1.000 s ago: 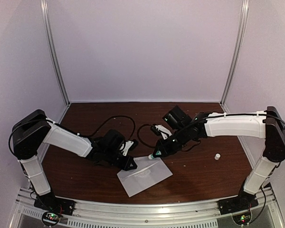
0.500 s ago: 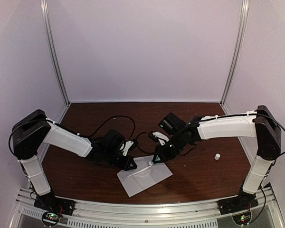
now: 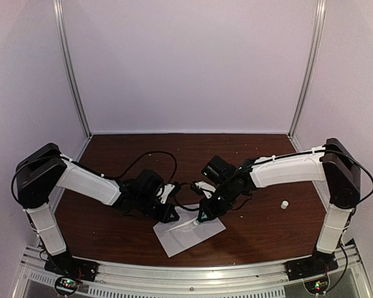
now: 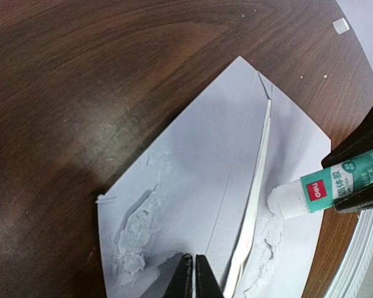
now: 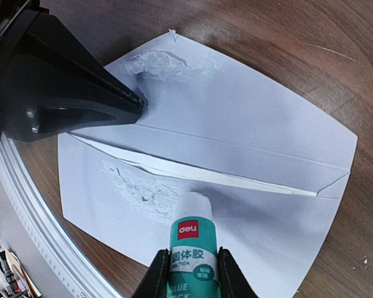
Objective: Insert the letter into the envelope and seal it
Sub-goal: Paint the envelope at the center of the board.
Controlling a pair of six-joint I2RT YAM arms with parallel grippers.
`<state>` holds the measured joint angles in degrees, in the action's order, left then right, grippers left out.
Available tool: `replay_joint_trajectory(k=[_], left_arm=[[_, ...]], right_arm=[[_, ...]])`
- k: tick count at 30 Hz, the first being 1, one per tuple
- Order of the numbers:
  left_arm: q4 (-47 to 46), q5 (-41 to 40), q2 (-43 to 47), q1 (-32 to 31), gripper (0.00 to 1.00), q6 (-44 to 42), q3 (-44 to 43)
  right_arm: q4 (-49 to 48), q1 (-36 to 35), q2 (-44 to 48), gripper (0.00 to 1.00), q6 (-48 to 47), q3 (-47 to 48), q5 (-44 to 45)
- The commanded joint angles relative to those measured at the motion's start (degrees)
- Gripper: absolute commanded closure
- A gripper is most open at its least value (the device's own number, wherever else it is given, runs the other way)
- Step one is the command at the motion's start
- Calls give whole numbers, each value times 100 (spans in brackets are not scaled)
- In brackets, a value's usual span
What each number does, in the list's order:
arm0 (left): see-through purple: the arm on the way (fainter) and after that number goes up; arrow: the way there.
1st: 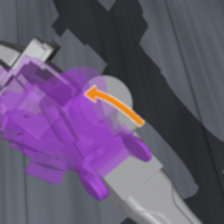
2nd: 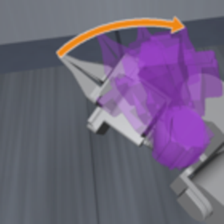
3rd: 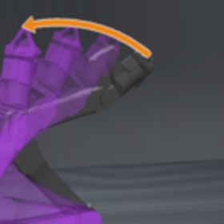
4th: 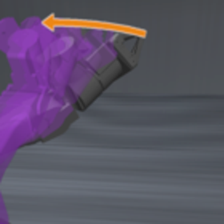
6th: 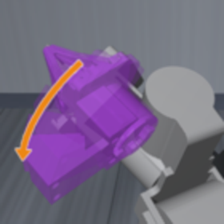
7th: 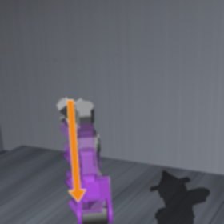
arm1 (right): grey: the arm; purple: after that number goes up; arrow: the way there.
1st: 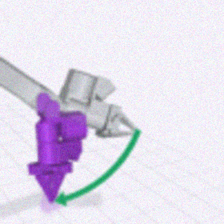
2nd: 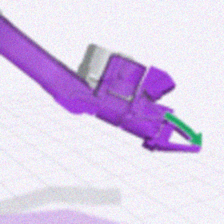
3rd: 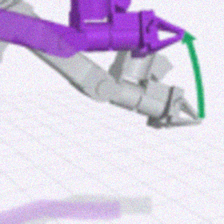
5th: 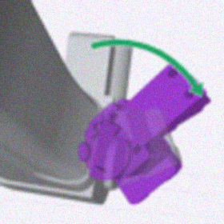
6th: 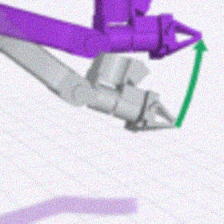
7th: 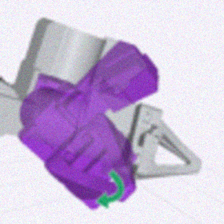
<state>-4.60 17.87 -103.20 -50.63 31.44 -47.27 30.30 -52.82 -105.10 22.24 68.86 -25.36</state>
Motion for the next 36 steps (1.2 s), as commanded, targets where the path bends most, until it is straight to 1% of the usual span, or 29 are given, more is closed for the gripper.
replay_joint_trajectory(k=[1, 26, 36], left_arm=[[337, -194, -97, 8, 95, -4, 107], [327, -222, -119, 2, 97, 98, 128], [315, -230, -123, 1, 97, 167, 155]], right_arm=[[15, -76, -138, 100, -92, 133, -109], [-211, -440, -502, 100, -6, 487, -459], [-552, -644, -573, 100, 234, 539, -502]])
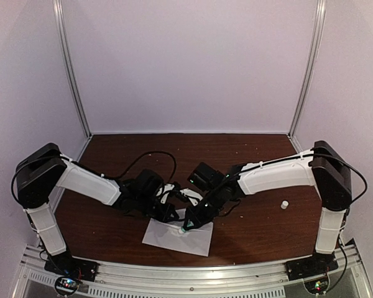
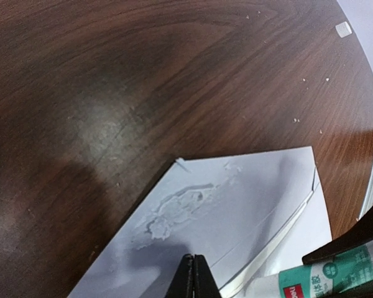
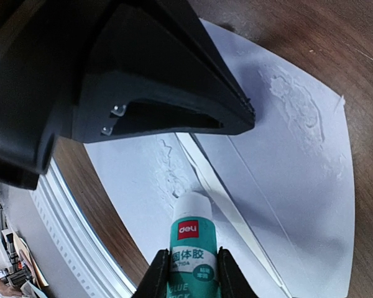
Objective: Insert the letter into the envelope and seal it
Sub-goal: Paint the envelope at the center of the board.
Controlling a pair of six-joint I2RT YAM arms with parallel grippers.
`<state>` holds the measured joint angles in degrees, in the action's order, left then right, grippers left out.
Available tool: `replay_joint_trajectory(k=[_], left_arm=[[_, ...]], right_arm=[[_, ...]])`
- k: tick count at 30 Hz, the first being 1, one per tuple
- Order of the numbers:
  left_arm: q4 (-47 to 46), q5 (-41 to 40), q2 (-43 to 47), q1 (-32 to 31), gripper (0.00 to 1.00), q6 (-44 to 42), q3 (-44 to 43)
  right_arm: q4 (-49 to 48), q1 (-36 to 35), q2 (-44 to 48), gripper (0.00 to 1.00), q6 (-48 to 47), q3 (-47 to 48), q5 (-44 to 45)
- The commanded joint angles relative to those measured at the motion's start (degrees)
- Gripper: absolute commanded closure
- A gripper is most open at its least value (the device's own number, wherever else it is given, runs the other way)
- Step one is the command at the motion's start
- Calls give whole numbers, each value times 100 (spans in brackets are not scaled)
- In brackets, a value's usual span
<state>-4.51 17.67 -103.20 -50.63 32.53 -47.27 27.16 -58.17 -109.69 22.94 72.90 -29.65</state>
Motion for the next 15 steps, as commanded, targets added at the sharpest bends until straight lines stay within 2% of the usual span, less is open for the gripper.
replay_joint_trajectory(k=[1, 9, 15], left_arm=[[294, -196, -122, 1, 97, 64, 161], [157, -226, 126, 5, 97, 130, 240], [420, -406, 974, 9, 87, 118, 95]], right_arm=[[-290, -126, -113, 100, 196, 141, -54], [-547, -175, 144, 100, 404, 204, 88], [-406, -181, 800, 100, 497, -63, 296]])
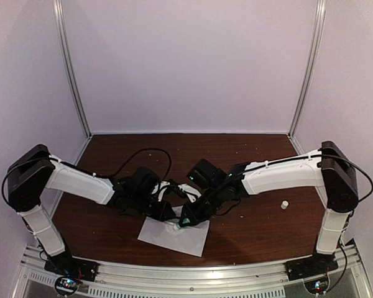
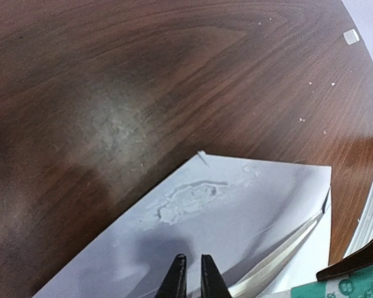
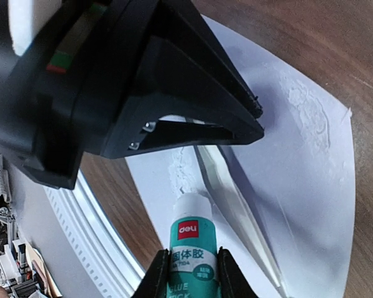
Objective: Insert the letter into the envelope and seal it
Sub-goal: Paint the envelope at the center of the board.
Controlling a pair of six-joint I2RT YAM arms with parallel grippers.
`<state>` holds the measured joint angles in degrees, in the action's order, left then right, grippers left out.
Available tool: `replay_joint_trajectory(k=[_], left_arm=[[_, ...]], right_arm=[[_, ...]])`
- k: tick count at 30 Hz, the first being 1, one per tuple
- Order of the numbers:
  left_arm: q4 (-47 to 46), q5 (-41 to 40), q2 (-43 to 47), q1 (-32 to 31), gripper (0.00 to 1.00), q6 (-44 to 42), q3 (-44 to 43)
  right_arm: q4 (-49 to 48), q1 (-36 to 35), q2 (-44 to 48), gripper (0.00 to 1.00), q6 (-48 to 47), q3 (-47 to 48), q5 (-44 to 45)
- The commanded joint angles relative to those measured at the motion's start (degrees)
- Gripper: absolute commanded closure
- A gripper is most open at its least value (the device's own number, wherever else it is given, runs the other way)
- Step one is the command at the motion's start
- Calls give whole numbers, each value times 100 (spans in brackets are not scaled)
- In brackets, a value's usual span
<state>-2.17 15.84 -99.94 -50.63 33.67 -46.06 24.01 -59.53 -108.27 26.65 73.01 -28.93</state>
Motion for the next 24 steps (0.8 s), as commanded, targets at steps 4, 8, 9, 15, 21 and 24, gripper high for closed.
replay_joint_trajectory(k=[4, 8, 9, 15, 21, 24], left_arm=[[688, -473, 1192, 10, 74, -67, -110], [1075, -706, 1519, 12, 63, -44, 27], [1120, -756, 1575, 10, 61, -17, 114], [1186, -857, 1574, 27, 58, 244, 615], [1182, -1008, 1589, 111, 57, 368, 947], [1174, -1012, 1569, 141, 55, 377, 1018]], right_arm=[[-15, -42, 930, 100, 167, -305, 362], [66, -44, 1001, 100, 156, -406, 513], [68, -53, 989, 100, 155, -417, 529], [148, -93, 781, 100, 131, -314, 701], [301, -184, 563, 100, 98, -158, 894], [345, -223, 464, 100, 93, -86, 982]])
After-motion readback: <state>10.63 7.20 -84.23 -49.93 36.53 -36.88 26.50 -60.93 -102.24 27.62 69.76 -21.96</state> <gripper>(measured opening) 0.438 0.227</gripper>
